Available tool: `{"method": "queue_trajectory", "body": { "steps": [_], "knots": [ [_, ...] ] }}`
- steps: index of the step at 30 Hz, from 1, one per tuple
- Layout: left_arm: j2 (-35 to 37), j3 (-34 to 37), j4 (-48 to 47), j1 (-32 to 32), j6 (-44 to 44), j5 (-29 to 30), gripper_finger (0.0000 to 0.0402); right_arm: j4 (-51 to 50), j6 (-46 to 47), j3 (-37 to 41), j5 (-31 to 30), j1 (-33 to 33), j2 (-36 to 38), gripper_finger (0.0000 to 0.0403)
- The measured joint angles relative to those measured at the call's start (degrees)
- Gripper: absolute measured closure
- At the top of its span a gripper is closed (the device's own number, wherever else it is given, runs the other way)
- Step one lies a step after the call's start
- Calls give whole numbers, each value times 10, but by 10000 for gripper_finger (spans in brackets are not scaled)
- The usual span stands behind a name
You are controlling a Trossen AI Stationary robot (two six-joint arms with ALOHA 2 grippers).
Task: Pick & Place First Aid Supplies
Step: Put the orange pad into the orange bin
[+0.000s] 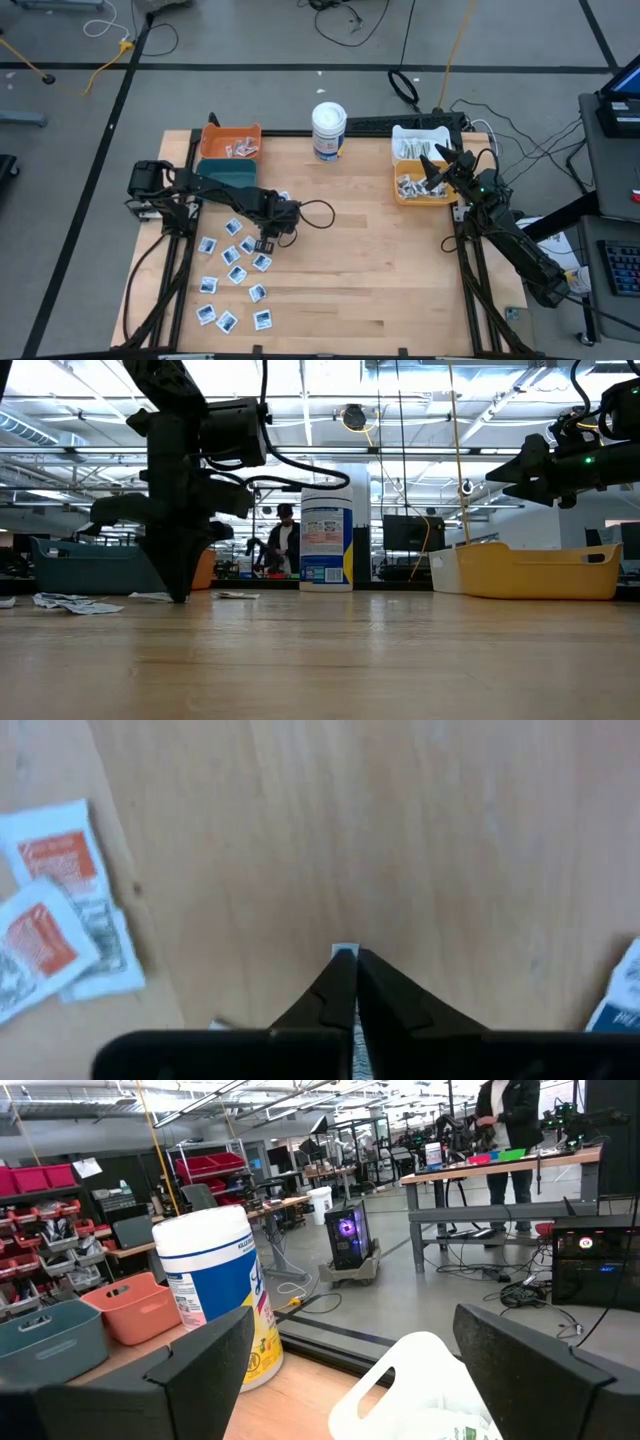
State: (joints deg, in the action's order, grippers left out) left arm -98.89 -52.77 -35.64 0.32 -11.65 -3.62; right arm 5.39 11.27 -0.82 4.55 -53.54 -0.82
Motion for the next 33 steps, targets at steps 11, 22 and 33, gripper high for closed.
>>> {"method": "queue_trajectory", "body": {
  "steps": [11, 22, 33],
  "knots": [
    [14, -26, -34, -2, 54, -13, 400, 0, 0, 0, 0, 0, 0, 66],
    [77, -136, -157, 24, 198, -4, 401, 0, 0, 0, 0, 0, 0, 66],
    [86, -173, -230, 112, 472, 11, 401, 0, 0, 0, 0, 0, 0, 66]
  ]
}}
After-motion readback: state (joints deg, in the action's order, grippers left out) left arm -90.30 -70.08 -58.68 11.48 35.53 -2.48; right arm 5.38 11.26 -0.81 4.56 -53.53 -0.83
